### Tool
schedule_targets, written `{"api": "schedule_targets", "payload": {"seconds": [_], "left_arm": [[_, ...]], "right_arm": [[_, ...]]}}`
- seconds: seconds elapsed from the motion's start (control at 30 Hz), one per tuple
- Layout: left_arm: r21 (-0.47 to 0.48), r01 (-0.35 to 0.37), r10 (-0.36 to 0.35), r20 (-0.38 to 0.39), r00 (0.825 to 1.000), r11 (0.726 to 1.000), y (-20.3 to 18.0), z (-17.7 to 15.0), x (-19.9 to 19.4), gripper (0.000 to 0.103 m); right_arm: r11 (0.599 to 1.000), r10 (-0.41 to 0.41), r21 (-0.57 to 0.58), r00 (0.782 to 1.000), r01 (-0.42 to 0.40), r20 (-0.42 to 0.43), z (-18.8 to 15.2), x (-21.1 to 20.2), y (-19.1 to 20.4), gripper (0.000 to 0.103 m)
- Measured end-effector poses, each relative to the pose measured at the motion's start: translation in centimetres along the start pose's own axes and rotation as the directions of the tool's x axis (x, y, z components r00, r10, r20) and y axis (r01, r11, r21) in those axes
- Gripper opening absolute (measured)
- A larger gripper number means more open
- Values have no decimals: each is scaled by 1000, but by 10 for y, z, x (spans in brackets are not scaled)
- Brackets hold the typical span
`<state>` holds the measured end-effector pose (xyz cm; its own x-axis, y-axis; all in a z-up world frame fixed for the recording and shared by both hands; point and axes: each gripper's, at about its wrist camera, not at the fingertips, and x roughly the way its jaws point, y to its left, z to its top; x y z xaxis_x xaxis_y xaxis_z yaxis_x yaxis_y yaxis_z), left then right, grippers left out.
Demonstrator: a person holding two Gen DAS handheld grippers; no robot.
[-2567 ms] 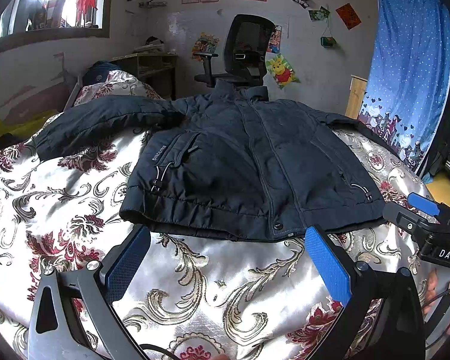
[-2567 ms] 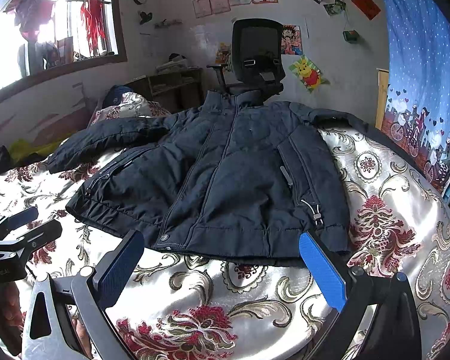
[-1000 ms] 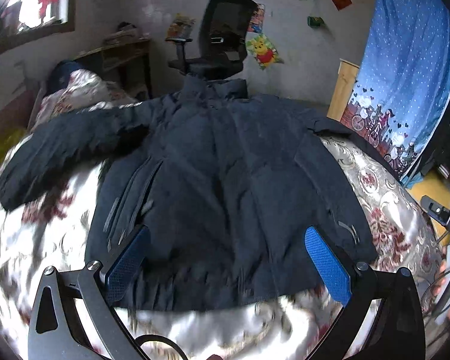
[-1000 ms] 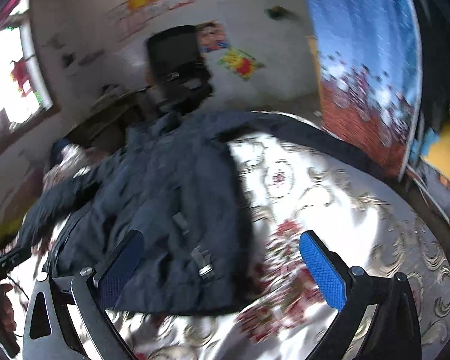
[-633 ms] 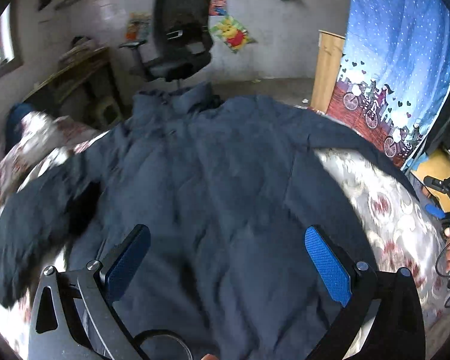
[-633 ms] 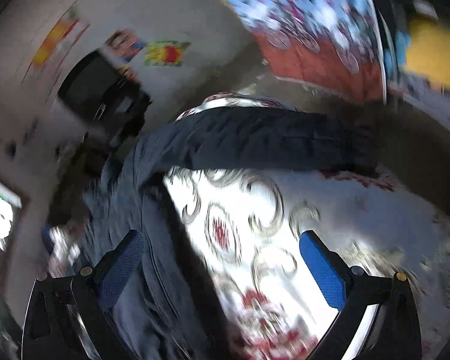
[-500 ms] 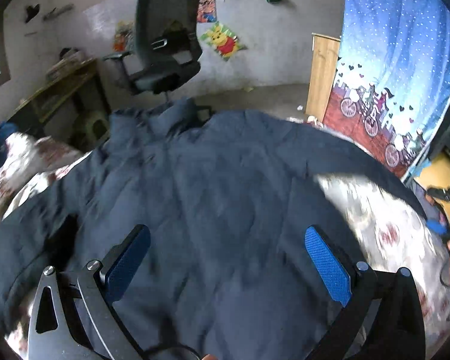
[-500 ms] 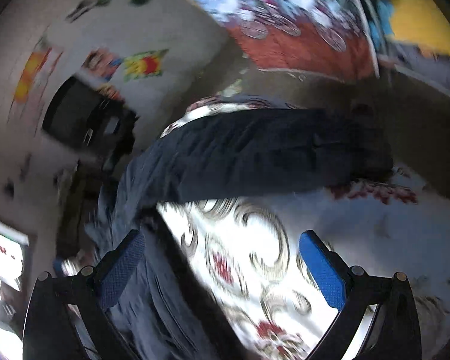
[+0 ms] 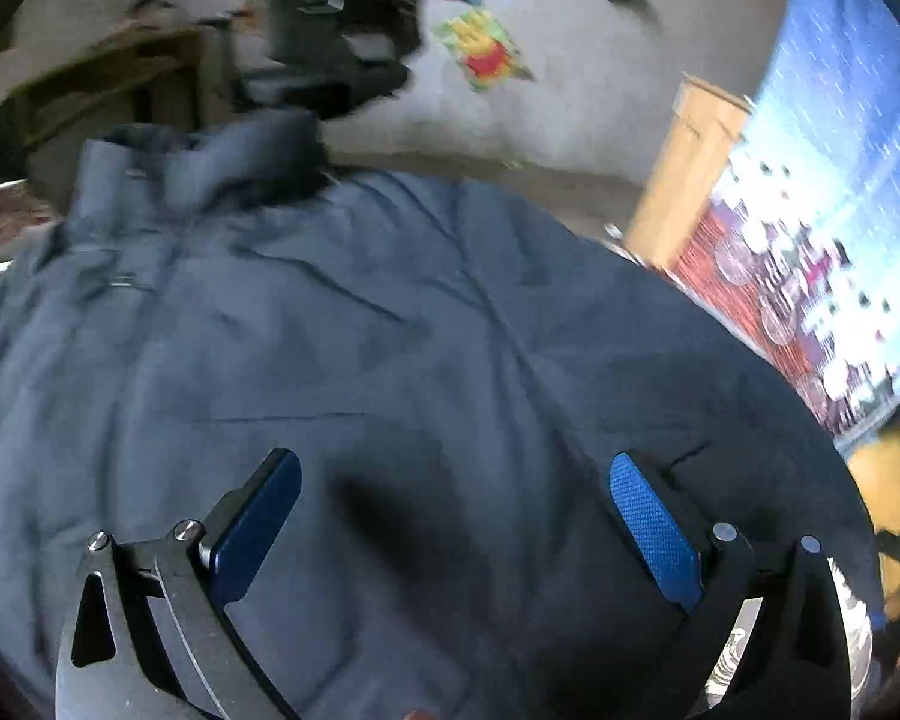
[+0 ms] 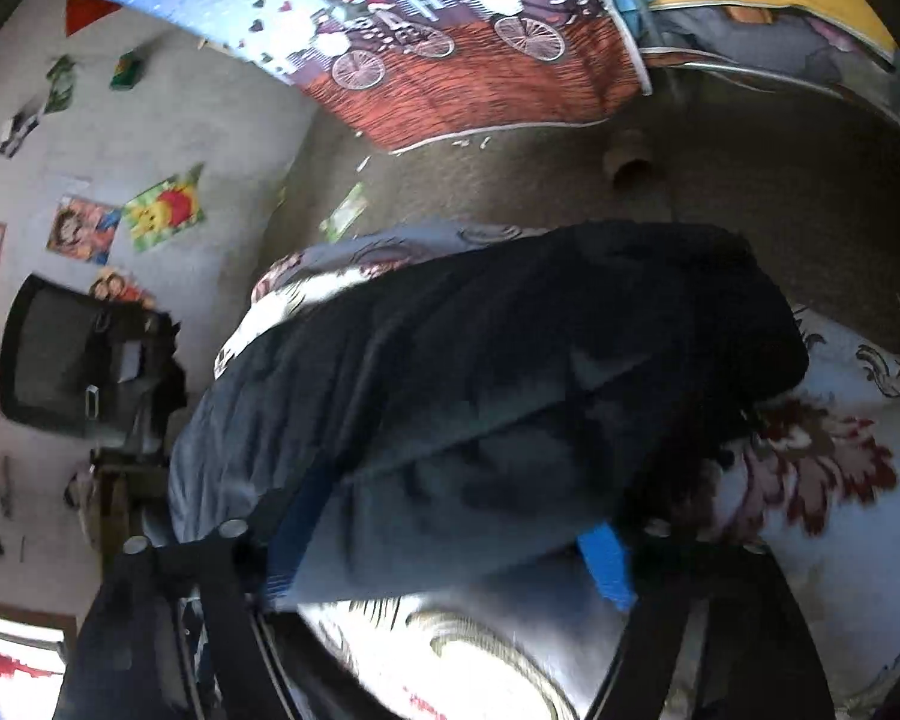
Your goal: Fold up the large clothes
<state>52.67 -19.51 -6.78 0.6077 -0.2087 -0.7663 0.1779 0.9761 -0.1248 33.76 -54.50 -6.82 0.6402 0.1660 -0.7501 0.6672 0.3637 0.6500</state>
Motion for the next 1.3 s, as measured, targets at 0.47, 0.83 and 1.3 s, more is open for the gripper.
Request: {"api": "schedule_targets", "payload": {"seconds": [0.47, 0.83, 1.3], "left_arm": [[10, 57, -57, -27, 998, 998, 40, 1, -26, 101], [-134, 64, -59, 44, 997, 989, 170, -36, -149, 101], [-302, -7, 29, 69, 997, 953, 303, -84, -227, 101]], "right_arm": [[840, 98, -526, 916, 134, 390, -39, -81, 130, 9], [345, 393, -914, 852, 213, 346, -233, -80, 287, 8], [-171, 197, -981, 979, 95, 60, -452, 57, 274, 12]]}}
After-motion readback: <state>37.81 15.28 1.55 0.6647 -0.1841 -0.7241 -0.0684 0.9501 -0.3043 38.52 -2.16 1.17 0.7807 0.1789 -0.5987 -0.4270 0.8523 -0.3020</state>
